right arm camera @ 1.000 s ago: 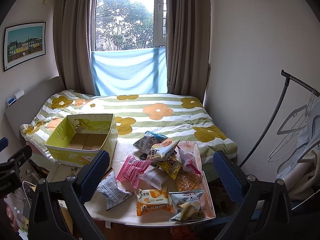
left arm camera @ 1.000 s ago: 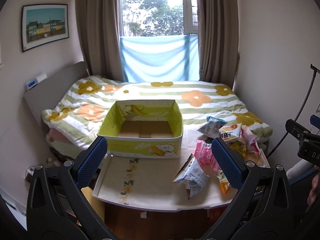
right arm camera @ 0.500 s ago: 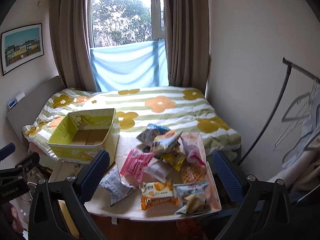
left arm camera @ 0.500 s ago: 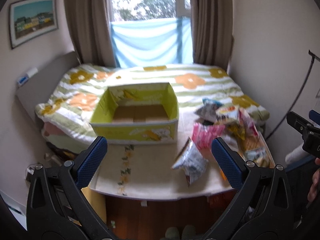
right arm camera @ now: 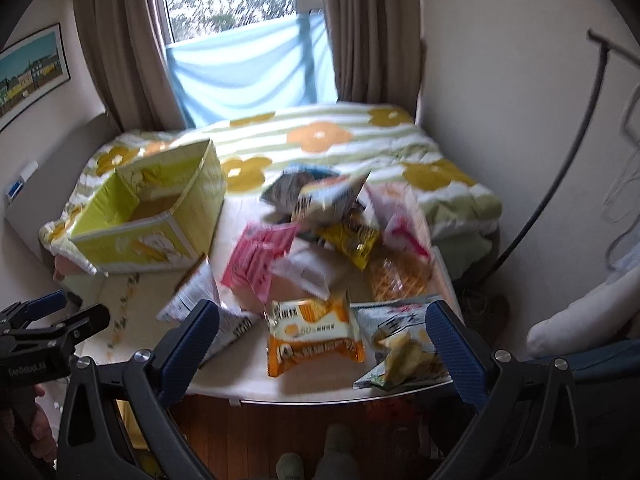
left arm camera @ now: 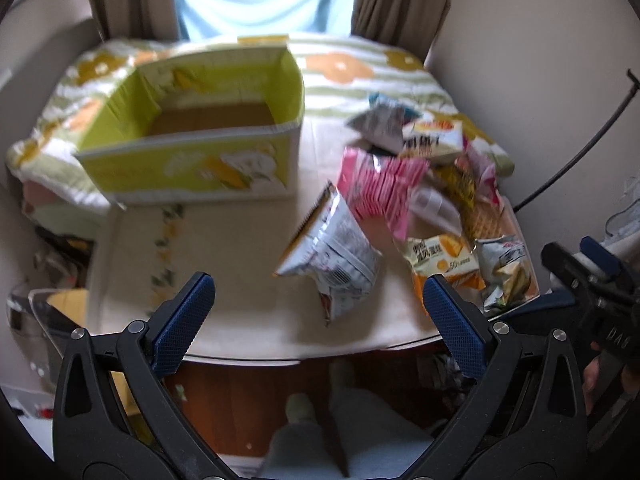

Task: Organize snacks
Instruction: 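Grasp the white chip bag with the left tool while the right tool grasps the orange cake packet, then lift both held packets and carry them over the yellow-green box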

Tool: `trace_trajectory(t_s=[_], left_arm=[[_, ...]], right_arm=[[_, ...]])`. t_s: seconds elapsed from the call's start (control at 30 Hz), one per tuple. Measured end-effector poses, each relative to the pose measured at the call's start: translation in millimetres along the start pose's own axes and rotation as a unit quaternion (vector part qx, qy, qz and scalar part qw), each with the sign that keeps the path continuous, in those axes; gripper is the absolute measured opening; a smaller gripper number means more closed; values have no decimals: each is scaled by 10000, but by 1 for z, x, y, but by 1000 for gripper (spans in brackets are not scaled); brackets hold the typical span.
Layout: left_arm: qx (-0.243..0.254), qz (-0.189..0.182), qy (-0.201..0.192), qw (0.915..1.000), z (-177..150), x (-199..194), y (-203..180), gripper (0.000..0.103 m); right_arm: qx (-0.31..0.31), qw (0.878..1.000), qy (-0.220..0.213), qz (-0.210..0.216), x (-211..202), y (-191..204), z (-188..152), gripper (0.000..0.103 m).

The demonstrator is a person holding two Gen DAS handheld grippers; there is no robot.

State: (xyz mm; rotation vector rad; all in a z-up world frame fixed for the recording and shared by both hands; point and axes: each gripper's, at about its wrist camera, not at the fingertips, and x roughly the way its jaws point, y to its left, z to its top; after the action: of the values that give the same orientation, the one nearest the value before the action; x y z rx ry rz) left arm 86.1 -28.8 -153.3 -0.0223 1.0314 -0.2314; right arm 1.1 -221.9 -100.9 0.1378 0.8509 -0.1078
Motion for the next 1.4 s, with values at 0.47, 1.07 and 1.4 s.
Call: trace_trajectory(t_s=[0.47,1.07,1.4], left_arm=[[-1085,260,1017,9885,18,124,-13,103],[-1533,323,1139,9811,24,185,-9,103],[-1507,-60,1212,9811,24,204,0,87]], right_arm=[[-928,9819,1273,1048,128,9,-32,103],[-1166,9755,1593,966,187,0,-33,103],[-1110,9774,1624,771,211,15,-26,103]])
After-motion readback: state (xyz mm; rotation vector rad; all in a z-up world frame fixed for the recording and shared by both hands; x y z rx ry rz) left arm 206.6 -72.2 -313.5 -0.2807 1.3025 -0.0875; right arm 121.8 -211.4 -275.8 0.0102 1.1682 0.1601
